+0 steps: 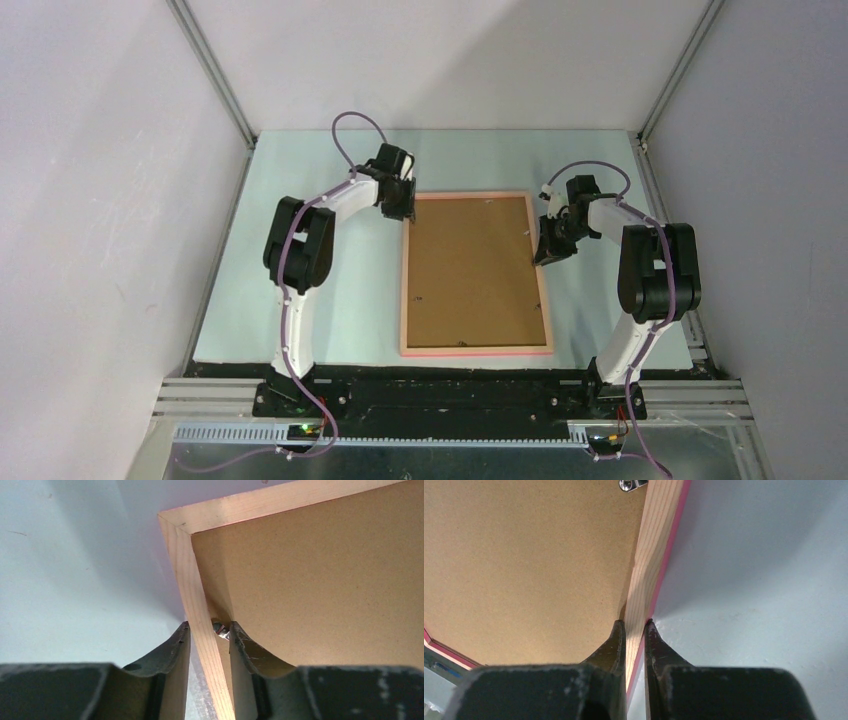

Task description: Put the photo into the frame

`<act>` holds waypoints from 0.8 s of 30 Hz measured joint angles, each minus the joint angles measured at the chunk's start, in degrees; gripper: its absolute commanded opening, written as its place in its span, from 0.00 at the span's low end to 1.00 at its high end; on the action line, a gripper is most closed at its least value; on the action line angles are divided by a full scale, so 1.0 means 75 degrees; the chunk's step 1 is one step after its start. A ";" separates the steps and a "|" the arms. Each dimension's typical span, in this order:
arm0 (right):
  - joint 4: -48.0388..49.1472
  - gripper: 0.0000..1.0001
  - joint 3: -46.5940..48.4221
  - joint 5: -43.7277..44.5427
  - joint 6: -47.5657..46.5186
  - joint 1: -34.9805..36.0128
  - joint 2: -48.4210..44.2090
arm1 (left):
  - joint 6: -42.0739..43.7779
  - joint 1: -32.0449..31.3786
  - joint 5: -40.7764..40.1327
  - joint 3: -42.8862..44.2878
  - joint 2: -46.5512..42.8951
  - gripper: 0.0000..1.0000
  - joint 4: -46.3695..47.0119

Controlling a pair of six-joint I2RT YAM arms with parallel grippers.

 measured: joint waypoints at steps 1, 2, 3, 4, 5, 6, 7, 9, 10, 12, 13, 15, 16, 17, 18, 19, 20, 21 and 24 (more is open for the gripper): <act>0.0000 0.00 0.0000 0.0000 -0.0006 0.0000 0.0000 | -0.0020 0.0000 -0.0023 0.0006 0.0000 0.28 -0.0003; 0.0000 0.00 0.0000 0.0000 -0.0006 0.0000 0.0000 | -0.0041 0.0003 -0.0041 0.0006 0.0003 0.28 0.0000; 0.0000 0.00 0.0000 -0.0003 -0.0009 0.0000 0.0000 | -0.0052 0.0006 -0.0044 0.0009 0.0003 0.26 -0.0003; 0.0000 0.00 0.0000 -0.0003 -0.0009 0.0000 0.0000 | -0.0061 0.0006 -0.0052 0.0009 0.0003 0.25 0.0000; 0.0000 0.00 0.0000 -0.0003 -0.0012 0.0000 0.0000 | -0.0064 0.0006 -0.0052 0.0009 0.0003 0.24 0.0000; 0.0000 0.00 0.0000 0.0000 -0.0012 0.0000 0.0000 | -0.0073 0.0006 -0.0055 0.0009 0.0003 0.23 0.0000; 0.0000 0.00 0.0000 -0.0003 -0.0015 0.0000 0.0000 | -0.0087 0.0009 -0.0055 0.0009 0.0003 0.22 -0.0003; 0.0000 0.00 0.0000 -0.0003 -0.0015 0.0003 0.0000 | -0.0119 0.0020 -0.0044 0.0006 0.0003 0.20 -0.0006; 0.0000 0.00 0.0000 -0.0003 -0.0015 0.0003 0.0000 | -0.0122 0.0026 -0.0038 0.0006 0.0003 0.19 -0.0006; 0.0000 0.00 0.0000 -0.0003 -0.0017 0.0003 0.0000 | -0.0137 0.0035 -0.0012 0.0006 0.0003 0.17 -0.0009; -0.0003 0.00 0.0000 -0.0003 -0.0023 0.0003 0.0000 | -0.0149 0.0041 0.0000 0.0000 0.0003 0.17 -0.0006; -0.0003 0.00 0.0000 -0.0003 -0.0029 0.0003 0.0000 | -0.0195 0.0052 0.0032 -0.0029 -0.0003 0.15 0.0023; -0.0003 0.00 0.0000 -0.0003 -0.0032 0.0003 0.0000 | -0.0204 0.0061 0.0052 -0.0041 -0.0012 0.15 0.0035; 0.0000 0.00 0.0000 -0.0003 -0.0035 0.0003 0.0000 | -0.0210 0.0064 0.0064 -0.0055 -0.0017 0.15 0.0050; 0.0000 0.00 0.0000 -0.0003 -0.0035 0.0003 0.0000 | -0.0236 0.0070 0.0082 -0.0090 -0.0032 0.15 0.0087; 0.0000 0.00 0.0000 -0.0003 -0.0035 0.0003 0.0000 | -0.0256 0.0079 0.0096 -0.0134 -0.0050 0.15 0.0131; 0.0000 0.00 0.0000 -0.0003 -0.0035 0.0003 0.0000 | -0.0262 0.0085 0.0114 -0.0178 -0.0070 0.15 0.0181; 0.0000 0.00 0.0000 -0.0003 -0.0035 0.0003 0.0000 | -0.0262 0.0090 0.0137 -0.0224 -0.0093 0.15 0.0227; 0.0000 0.00 0.0000 -0.0003 -0.0035 0.0006 0.0000 | -0.0262 0.0105 0.0184 -0.0309 -0.0137 0.23 0.0329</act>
